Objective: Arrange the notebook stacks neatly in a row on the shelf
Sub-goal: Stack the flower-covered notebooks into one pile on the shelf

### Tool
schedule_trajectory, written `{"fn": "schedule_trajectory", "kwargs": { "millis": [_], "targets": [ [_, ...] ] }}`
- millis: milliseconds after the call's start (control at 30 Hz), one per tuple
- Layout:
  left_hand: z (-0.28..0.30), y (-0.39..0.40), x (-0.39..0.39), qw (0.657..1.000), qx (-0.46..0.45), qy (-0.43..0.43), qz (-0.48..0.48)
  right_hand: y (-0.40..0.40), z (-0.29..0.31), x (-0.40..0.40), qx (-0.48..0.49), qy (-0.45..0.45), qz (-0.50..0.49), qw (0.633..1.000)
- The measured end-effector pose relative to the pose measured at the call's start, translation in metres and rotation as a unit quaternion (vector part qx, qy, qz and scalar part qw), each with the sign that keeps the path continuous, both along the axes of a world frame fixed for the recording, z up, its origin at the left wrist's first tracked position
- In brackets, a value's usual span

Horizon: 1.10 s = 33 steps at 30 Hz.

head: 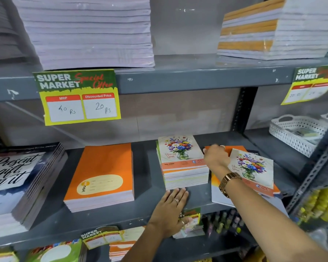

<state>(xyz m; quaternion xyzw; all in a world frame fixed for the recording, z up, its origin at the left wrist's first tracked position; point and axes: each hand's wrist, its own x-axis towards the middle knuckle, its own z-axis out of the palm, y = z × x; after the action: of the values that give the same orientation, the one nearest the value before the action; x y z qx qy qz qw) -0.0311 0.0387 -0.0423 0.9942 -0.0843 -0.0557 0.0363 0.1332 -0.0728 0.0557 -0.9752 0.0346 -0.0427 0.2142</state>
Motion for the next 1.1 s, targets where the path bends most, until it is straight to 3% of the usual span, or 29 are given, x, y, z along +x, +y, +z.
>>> {"fn": "schedule_trajectory", "kwargs": {
  "millis": [167,300,533,733,900,1100],
  "targets": [
    [-0.009,-0.019,0.008,0.999,-0.004,-0.033,0.012,-0.046,-0.008,0.003,0.008,-0.011,-0.04,0.999],
    [-0.003,-0.038,0.024,0.998,-0.041,-0.025,-0.051,-0.086,-0.016,0.007,-0.001,0.042,-0.084,0.996],
    [-0.003,-0.064,0.046,0.992,-0.068,-0.067,-0.081,-0.14,-0.035,0.01,-0.061,0.143,-0.136,0.978],
    [0.001,-0.075,0.053,0.994,-0.064,-0.046,-0.073,-0.151,-0.048,0.02,-0.083,0.17,-0.079,0.979],
    [-0.011,-0.074,0.055,0.998,-0.024,-0.03,-0.039,-0.148,-0.049,0.026,-0.008,0.194,-0.146,0.97],
    [-0.004,-0.075,0.052,0.995,-0.049,-0.046,-0.07,-0.149,-0.045,0.025,0.143,0.113,-0.188,0.965]
  ]
}}
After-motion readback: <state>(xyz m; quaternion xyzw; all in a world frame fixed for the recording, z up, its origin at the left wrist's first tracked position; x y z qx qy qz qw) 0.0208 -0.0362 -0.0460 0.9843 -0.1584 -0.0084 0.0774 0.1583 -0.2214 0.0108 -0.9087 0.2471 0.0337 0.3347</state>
